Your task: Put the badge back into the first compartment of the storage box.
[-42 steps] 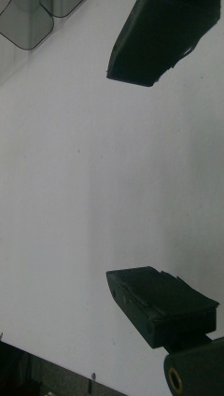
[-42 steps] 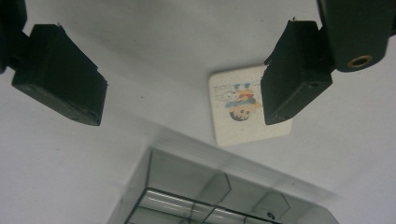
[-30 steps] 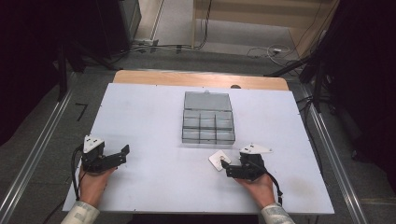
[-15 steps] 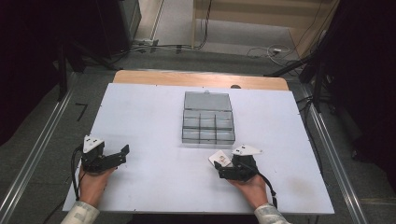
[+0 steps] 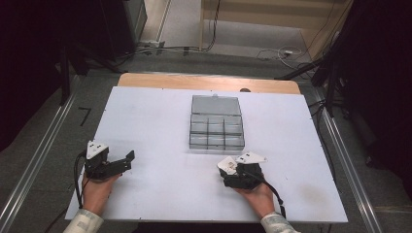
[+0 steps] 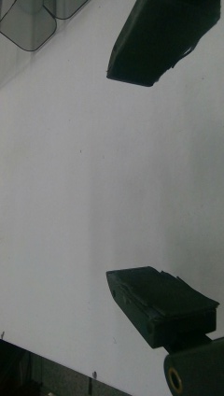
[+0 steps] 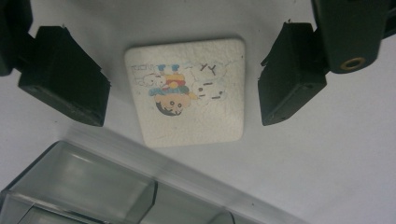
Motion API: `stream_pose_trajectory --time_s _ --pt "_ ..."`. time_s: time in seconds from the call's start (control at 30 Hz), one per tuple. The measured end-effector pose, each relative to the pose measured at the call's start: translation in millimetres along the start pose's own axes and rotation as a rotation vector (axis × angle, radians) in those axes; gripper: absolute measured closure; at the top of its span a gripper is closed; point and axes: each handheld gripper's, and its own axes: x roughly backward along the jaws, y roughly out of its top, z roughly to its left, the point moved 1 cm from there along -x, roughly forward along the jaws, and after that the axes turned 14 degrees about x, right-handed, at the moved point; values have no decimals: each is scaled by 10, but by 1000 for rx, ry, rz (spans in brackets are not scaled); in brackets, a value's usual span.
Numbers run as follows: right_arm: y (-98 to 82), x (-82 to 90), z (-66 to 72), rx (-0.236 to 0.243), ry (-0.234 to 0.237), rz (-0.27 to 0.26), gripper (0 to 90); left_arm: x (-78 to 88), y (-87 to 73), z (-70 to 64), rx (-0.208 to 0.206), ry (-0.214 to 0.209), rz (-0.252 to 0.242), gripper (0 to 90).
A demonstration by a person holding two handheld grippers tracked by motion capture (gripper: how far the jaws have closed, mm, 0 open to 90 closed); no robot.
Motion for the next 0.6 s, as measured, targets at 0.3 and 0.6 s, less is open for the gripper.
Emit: stream_pose_trajectory --time_s 0.3,0.6 --pt "4 -31 29 28 10 14 228 -3 0 -6 0 0 0 52" --pt "-2 -29 51 35 -14 12 309 -1 1 -12 0 -5 -1 52"
